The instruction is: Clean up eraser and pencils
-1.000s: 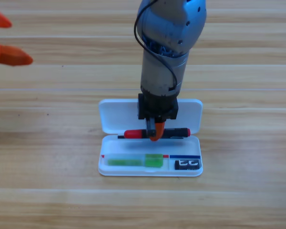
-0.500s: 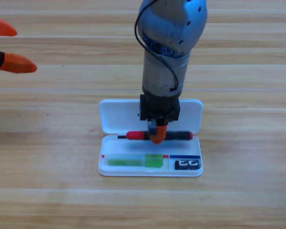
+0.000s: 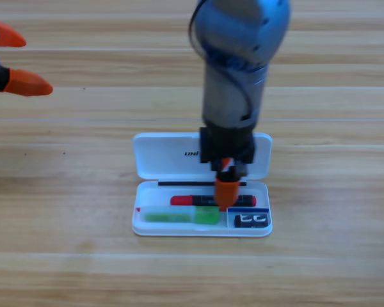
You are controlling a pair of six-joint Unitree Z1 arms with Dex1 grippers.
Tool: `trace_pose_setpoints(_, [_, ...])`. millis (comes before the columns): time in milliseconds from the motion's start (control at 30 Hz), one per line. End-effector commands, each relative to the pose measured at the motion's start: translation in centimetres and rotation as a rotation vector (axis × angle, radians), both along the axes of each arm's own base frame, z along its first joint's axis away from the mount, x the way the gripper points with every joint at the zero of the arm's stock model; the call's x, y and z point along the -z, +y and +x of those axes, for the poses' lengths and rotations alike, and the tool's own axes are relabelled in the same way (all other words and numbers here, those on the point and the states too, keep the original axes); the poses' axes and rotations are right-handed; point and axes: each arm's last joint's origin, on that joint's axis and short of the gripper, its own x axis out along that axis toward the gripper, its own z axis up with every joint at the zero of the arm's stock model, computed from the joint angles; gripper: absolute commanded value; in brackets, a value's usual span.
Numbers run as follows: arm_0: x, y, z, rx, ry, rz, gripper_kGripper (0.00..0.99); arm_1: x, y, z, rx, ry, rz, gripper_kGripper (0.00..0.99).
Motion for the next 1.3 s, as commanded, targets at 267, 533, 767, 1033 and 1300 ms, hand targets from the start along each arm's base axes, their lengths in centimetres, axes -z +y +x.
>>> trace_pose_setpoints(267, [0.2,-0.4,4.2,-0.028,0.032,-0.041,0.983,-17.7,-13.0,-11.8,-0.002,0.052,0.477,0.959])
trace_pose_setpoints(533, [1.9,-4.2,8.8,0.084,0.047,-0.07,0.896,-18.6,-16.9,-13.7,0.073,0.064,0.683,0.959])
trace_pose_setpoints(767, [5.6,-9.3,12.4,0.215,0.122,-0.046,0.687,-18.1,-18.8,-15.2,0.087,0.035,0.754,0.959])
trace_pose_setpoints(1033, [9.5,-11.3,13.5,0.303,0.182,-0.028,0.219,-16.8,-18.8,-15.4,0.087,0.077,0.742,0.959])
trace_pose_setpoints(1300, [11.3,-11.2,13.2,0.328,0.215,-0.012,0.0,-16.4,-18.7,-15.4,0.083,0.086,0.747,0.959])
